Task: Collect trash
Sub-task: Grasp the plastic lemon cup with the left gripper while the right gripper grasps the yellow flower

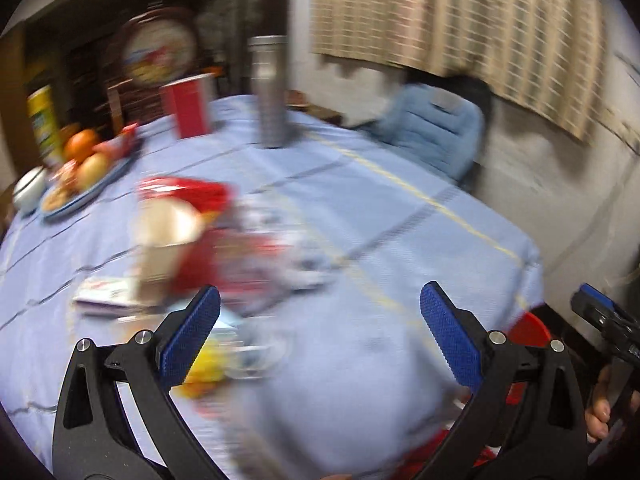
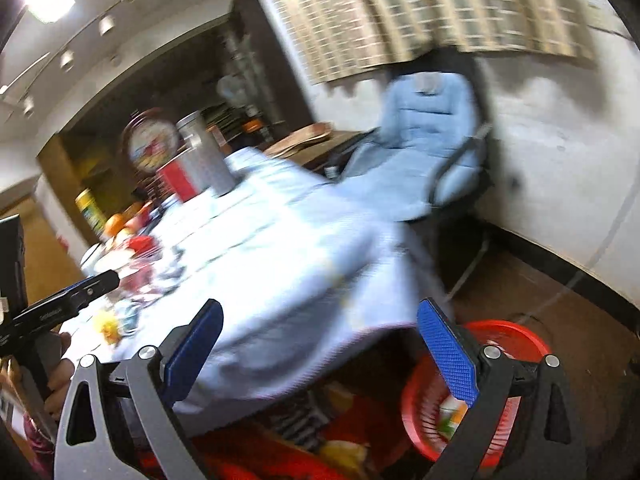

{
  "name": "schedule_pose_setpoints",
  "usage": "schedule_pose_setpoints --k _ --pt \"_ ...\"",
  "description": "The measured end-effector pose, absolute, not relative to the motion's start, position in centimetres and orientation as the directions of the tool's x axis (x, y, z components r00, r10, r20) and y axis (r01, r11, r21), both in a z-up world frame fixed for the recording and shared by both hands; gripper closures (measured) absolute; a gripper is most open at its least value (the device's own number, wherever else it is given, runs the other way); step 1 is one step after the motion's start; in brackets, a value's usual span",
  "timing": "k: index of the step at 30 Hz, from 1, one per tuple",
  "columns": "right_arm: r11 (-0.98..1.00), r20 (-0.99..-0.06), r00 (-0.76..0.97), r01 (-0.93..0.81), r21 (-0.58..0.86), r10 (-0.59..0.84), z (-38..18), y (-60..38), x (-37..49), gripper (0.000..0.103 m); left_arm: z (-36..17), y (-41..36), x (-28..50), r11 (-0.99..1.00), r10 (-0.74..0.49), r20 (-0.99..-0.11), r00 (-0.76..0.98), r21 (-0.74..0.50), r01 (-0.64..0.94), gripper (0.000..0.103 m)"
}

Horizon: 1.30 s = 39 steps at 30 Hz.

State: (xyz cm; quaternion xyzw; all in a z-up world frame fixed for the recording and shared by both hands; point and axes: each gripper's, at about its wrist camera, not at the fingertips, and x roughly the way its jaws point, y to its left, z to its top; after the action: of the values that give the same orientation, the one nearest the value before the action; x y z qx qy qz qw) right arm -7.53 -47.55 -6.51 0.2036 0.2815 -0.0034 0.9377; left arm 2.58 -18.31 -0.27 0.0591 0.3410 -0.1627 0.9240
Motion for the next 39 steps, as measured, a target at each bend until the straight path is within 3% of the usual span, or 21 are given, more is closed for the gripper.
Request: schedule_pose_setpoints --k 5,11,23,31,34,35,36,39 --pt "0.932 -0.538 0.809 -0.033 0.36 0.237 -5.4 -40.8 -3.2 0.007 -0.5 -9.6 4.4 0.986 -0.155 -0.663 0.732 -0.058 0.156 0.007" --pt "0.94 -0.563 0.765 -0.167 0.298 0.314 -4.6 -33.5 0.9 0.007 -2.1 -3.7 6.4 0.989 -0.125 -0.708 0.695 -0.148 0.027 0.007" --pt "0.909 -0.573 0.709 -0.268 0.32 0.411 -3.6 -28.6 6.4 0.01 -3.9 -4.6 7.3 0.979 -0.205 -0.738 0.643 -0.142 0.149 0.007" --pt "0.905 -0.563 0.717 -0.246 0.347 0.411 -3.7 -30.1 6.6 0.01 -5.1 -5.6 8.4 0.954 -0.286 -0.789 0.544 -0.183 0.236 0.007" --pt "0.898 -0.549 0.721 -0.248 0.365 0.422 -3.8 -30.7 6.1 0.01 -5.0 -4.6 8.7 0.949 -0.313 -0.772 0.553 -0.233 0.211 0.029" --pt "0.895 -0.546 0.72 -0.252 0.369 0.428 -3.9 -30.7 5.9 0.01 -5.2 -4.4 8.7 0.943 -0.331 -0.77 0.546 -0.255 0.213 0.042" --pt "0.893 -0.546 0.717 -0.256 0.371 0.433 -4.0 -30.7 5.8 0.01 -5.3 -4.2 8.9 0.935 -0.354 -0.768 0.534 -0.281 0.217 0.046" --pt "0.883 -0.551 0.699 -0.284 0.373 0.457 -4.3 -30.1 5.3 0.011 -4.9 -3.9 8.7 0.928 -0.374 -0.744 0.554 -0.3 0.223 0.046"
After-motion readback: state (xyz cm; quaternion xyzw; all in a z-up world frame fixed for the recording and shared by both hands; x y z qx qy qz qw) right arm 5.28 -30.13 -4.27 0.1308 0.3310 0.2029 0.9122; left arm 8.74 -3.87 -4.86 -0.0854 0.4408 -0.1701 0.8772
